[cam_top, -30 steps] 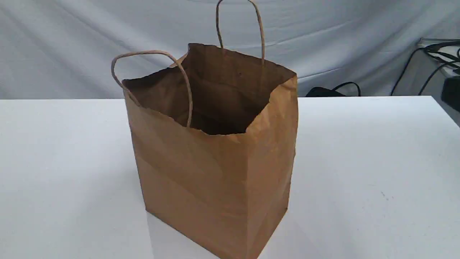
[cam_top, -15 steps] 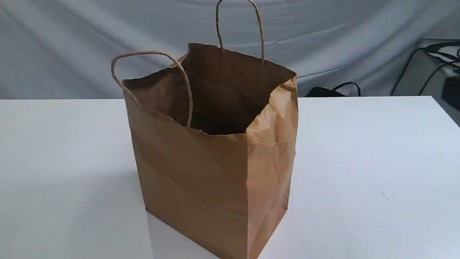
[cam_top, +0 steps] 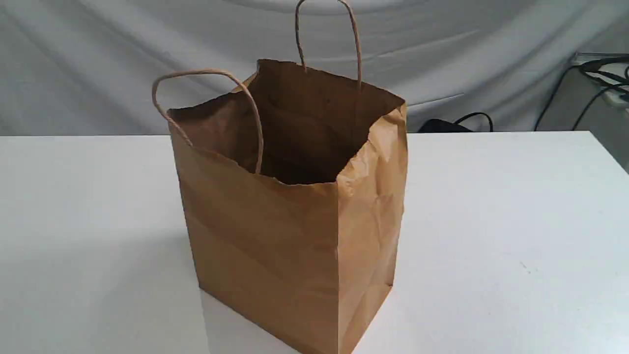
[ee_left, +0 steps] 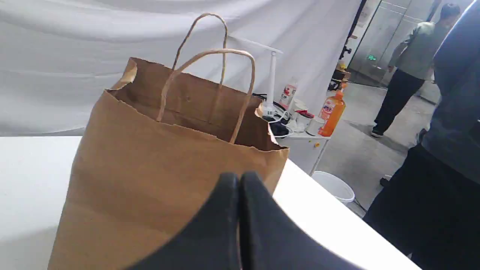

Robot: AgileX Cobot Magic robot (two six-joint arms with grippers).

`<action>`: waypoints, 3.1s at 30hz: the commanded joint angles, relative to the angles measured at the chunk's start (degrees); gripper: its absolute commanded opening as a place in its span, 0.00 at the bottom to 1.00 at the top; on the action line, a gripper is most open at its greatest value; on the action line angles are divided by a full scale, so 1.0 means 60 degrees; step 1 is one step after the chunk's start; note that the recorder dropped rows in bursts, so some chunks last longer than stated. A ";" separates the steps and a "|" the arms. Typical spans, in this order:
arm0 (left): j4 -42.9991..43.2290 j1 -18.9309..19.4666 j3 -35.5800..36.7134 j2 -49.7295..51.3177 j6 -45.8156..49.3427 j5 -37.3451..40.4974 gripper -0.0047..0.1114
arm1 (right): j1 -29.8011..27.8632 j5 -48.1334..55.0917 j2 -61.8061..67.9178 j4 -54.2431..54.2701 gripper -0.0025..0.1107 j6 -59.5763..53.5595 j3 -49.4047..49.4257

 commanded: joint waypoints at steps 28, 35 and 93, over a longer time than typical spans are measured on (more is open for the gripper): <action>-0.0047 0.0022 0.0056 -0.0089 -0.0080 -0.0027 0.04 | -0.0908 -0.0698 -0.1627 -0.6382 0.02 0.4909 0.2429; -0.0047 0.0022 0.0056 -0.0089 -0.0080 -0.0027 0.04 | -0.0908 0.0854 -0.1627 -0.6629 0.02 0.4909 0.2429; 0.3396 0.5525 0.2946 -0.2474 0.0176 -0.2257 0.04 | -0.0908 0.1093 -0.1627 -0.6432 0.02 0.4938 0.2429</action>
